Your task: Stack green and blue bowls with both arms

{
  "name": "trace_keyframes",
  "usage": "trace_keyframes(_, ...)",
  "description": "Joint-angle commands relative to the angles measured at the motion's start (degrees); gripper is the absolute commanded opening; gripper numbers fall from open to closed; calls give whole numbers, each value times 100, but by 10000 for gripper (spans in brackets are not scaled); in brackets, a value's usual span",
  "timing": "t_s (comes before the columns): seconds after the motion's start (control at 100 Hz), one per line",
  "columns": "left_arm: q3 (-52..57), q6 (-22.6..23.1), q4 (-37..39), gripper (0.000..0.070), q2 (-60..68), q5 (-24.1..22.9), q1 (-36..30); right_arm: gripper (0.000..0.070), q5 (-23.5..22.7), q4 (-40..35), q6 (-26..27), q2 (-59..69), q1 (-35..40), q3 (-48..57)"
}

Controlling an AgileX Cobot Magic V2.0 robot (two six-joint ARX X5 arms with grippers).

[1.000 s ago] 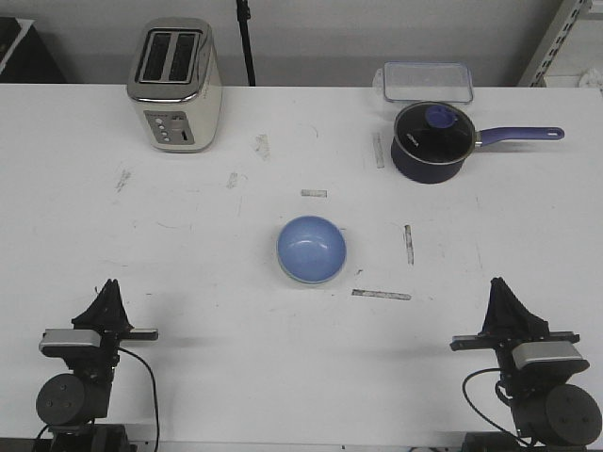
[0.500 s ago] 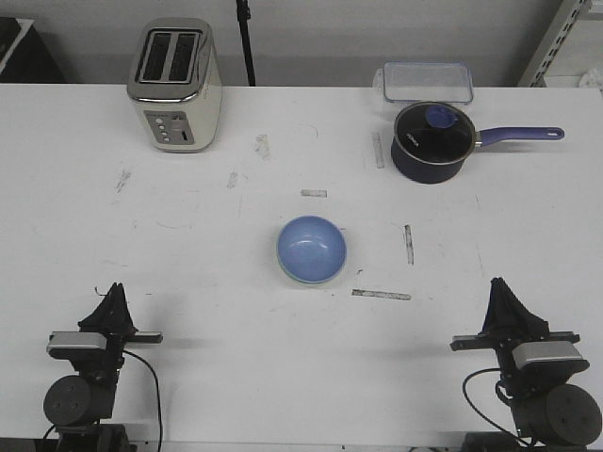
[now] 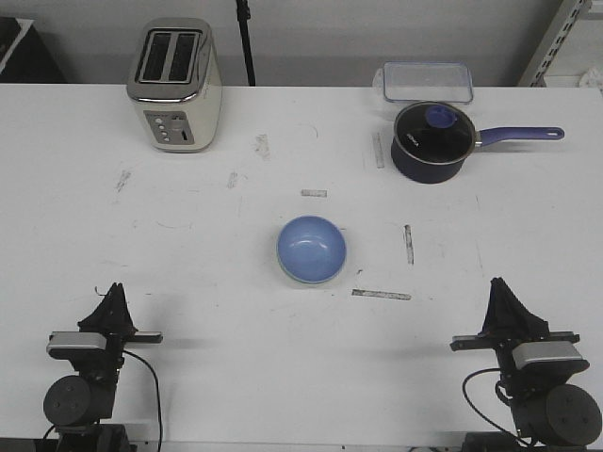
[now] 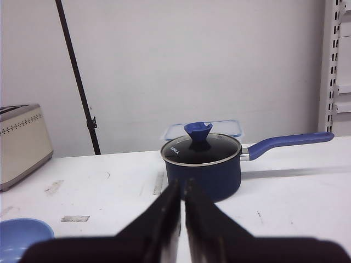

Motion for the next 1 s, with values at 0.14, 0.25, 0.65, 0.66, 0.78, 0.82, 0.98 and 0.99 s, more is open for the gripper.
trace_keyframes(0.14, -127, 15, 79, 1, -11, 11, 2, 9, -2, 57, 79, -7, 2, 24)
trace_keyframes(0.25, -127, 15, 79, 2, -11, 11, 2, 9, -2, 57, 79, -7, 4, 24)
trace_keyframes(0.65, -127, 15, 79, 1, -11, 11, 2, 9, 289, 85, 46, -114, 2, -98)
trace_keyframes(0.66, -127, 15, 81, 2, -11, 11, 2, 9, 291, 107, 42, -114, 2, -120)
trace_keyframes(0.78, -127, 15, 81, 2, -11, 11, 2, 9, 448, 426, -175, -192, 7, -487)
trace_keyframes(0.82, -127, 15, 81, 2, -11, 11, 2, 9, 487, 520, -219, -227, 7, -638)
trace_keyframes(0.98, -127, 15, 79, 1, -11, 11, 2, 9, 507, 584, -223, -494, 9, -1165)
trace_keyframes(0.99, -127, 15, 79, 1, -11, 11, 2, 9, 511, 581, -225, -514, 9, -1200)
